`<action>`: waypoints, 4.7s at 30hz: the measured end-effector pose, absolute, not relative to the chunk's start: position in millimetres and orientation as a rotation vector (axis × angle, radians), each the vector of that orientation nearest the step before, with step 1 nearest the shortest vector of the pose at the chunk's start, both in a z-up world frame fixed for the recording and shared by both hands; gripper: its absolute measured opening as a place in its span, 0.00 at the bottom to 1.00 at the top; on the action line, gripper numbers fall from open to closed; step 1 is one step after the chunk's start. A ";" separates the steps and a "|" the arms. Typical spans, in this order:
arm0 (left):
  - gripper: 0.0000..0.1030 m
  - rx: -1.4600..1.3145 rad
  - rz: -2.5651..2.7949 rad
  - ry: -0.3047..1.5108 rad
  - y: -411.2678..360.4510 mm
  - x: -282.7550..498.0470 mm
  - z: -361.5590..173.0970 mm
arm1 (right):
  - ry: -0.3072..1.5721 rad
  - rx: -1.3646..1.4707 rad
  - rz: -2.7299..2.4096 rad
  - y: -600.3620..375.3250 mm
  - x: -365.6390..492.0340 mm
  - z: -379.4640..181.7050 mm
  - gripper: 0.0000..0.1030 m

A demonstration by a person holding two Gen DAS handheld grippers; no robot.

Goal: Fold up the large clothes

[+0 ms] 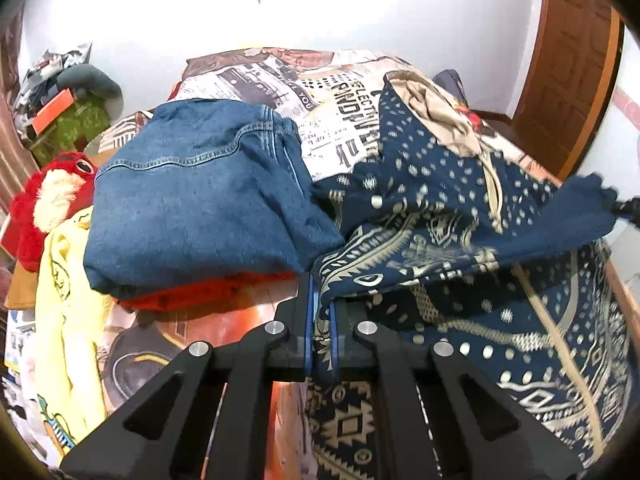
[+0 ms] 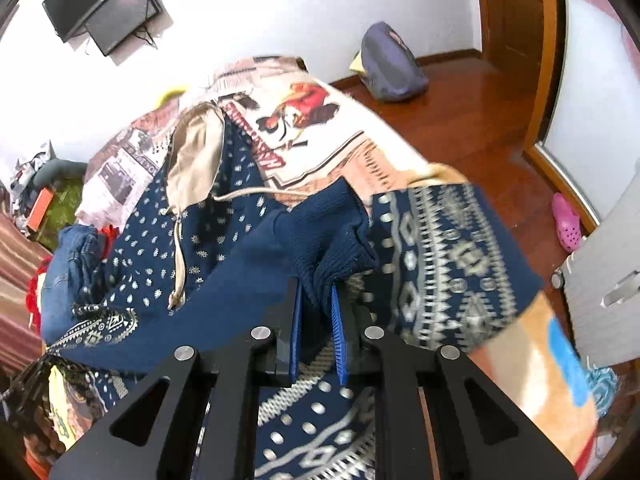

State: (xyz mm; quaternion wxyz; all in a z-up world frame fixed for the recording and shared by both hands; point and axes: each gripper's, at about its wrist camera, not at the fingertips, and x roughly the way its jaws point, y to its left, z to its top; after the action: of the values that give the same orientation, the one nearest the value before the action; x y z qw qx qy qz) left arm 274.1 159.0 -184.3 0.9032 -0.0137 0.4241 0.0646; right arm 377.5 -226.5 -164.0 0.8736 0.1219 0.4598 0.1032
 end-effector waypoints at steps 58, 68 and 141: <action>0.69 -0.068 -0.057 1.076 32.0 381.9 -234.0 | 1.141 0.824 -0.028 -390.8 423.9 -283.2 0.67; 0.69 -0.057 -0.042 1.059 33.9 378.7 -228.1 | 1.058 0.709 -0.091 -381.8 439.1 -261.2 0.06; 0.75 -0.023 -0.074 0.989 36.6 317.3 -191.0 | 0.939 0.539 0.086 -311.7 406.6 -186.5 0.06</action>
State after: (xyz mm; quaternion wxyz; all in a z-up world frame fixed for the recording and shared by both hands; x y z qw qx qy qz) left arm 317.3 36.6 -191.0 0.8796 -0.0109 0.4743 -0.0356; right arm 406.6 -311.7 -186.5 0.8561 0.2564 0.4468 0.0409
